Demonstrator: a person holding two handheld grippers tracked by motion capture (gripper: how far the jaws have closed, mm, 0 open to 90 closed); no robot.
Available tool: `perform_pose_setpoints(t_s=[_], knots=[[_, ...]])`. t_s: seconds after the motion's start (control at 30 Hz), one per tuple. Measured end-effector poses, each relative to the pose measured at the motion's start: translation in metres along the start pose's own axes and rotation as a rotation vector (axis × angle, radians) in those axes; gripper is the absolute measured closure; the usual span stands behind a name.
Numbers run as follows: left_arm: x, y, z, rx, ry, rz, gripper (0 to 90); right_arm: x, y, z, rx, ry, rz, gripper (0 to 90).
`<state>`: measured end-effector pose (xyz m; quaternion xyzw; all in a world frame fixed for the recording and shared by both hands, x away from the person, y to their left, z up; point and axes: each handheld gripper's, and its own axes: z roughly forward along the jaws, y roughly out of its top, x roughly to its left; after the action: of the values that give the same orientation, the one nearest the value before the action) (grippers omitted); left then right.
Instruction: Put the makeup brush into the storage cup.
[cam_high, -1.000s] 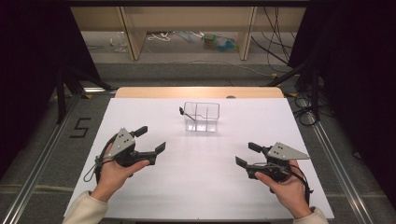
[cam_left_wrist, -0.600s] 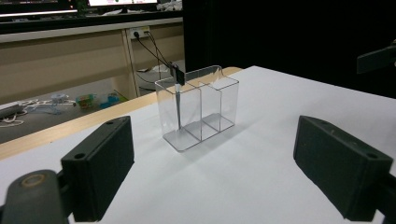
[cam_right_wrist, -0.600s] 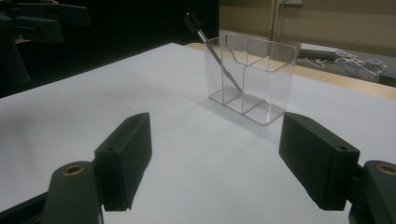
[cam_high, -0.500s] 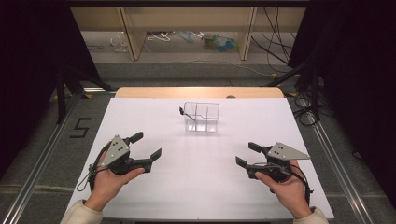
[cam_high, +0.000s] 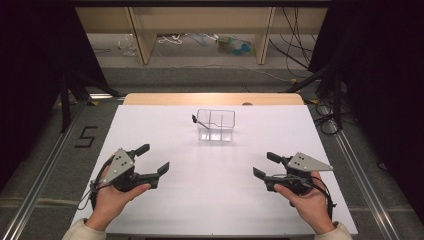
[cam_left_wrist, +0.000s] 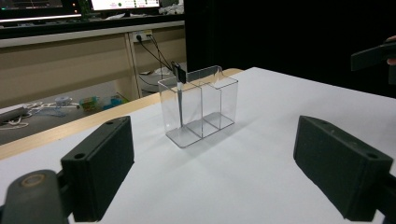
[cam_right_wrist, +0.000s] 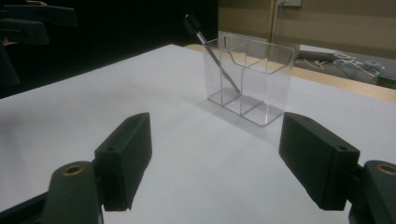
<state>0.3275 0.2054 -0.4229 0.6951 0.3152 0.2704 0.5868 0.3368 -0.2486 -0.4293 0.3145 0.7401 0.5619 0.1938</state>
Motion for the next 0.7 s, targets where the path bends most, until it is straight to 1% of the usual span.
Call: perform_pose_setpoints(t_s=[0.03, 0.07, 0.1, 0.13, 0.2, 0.23, 0.27, 0.3, 0.33, 0.37, 0.4, 0.47, 0.5, 0.53, 0.6, 0.63, 0.7], knots=[[0.001, 0.000, -0.001, -0.002, -0.001, 0.007, 12.1, 0.001, 0.000, -0.001, 0.000, -0.002, 0.005, 26.8], [0.001, 0.000, -0.003, -0.001, 0.001, 0.007, 12.1, 0.001, 0.000, -0.001, -0.002, 0.007, 0.010, 26.8], [0.001, -0.001, -0.004, -0.003, 0.003, 0.006, 12.1, 0.000, 0.001, -0.004, 0.027, -0.011, -0.002, 26.8], [0.002, -0.002, -0.005, -0.002, 0.001, 0.005, 12.1, 0.001, 0.000, -0.002, 0.002, -0.003, 0.008, 26.8], [0.003, -0.003, -0.007, -0.003, 0.003, 0.000, 12.1, 0.001, -0.001, -0.002, 0.008, 0.005, 0.018, 26.8], [0.003, -0.004, -0.008, -0.004, 0.004, 0.000, 12.1, 0.001, -0.001, -0.002, 0.006, 0.004, 0.010, 26.8], [0.003, -0.004, -0.009, -0.004, 0.005, 0.002, 12.1, 0.000, -0.001, -0.002, 0.003, 0.014, 0.006, 26.7], [0.003, -0.005, -0.009, -0.004, 0.006, -0.005, 12.2, 0.000, 0.000, -0.003, 0.019, 0.007, 0.001, 26.8], [0.003, -0.005, -0.009, -0.004, 0.006, -0.008, 12.2, 0.001, -0.001, -0.003, 0.011, 0.004, 0.005, 26.8], [0.003, -0.006, -0.009, -0.001, 0.001, -0.002, 12.2, 0.001, -0.001, -0.004, 0.021, 0.005, 0.012, 26.8], [0.002, -0.007, -0.010, -0.001, 0.001, -0.003, 12.2, 0.002, -0.001, -0.004, 0.018, 0.007, 0.017, 26.8], [0.002, -0.008, -0.010, 0.006, -0.001, 0.001, 12.2, 0.002, -0.002, -0.003, 0.012, 0.005, 0.016, 26.8], [0.002, -0.010, -0.010, 0.007, 0.001, -0.002, 12.2, 0.002, -0.002, -0.003, 0.019, 0.015, 0.019, 26.8], [0.002, -0.011, -0.011, 0.009, 0.003, -0.007, 12.3, 0.000, -0.002, -0.003, 0.020, 0.017, 0.005, 26.8], [0.002, -0.013, -0.011, 0.014, 0.004, -0.013, 12.3, 0.000, -0.003, -0.003, 0.025, 0.012, 0.010, 26.8], [0.002, -0.014, -0.011, 0.017, 0.006, -0.009, 12.3, 0.000, -0.003, -0.003, 0.022, 0.019, 0.010, 26.8], [0.001, -0.015, -0.010, 0.023, 0.000, -0.012, 12.3, 0.000, -0.003, -0.003, 0.029, 0.015, 0.008, 26.8]])
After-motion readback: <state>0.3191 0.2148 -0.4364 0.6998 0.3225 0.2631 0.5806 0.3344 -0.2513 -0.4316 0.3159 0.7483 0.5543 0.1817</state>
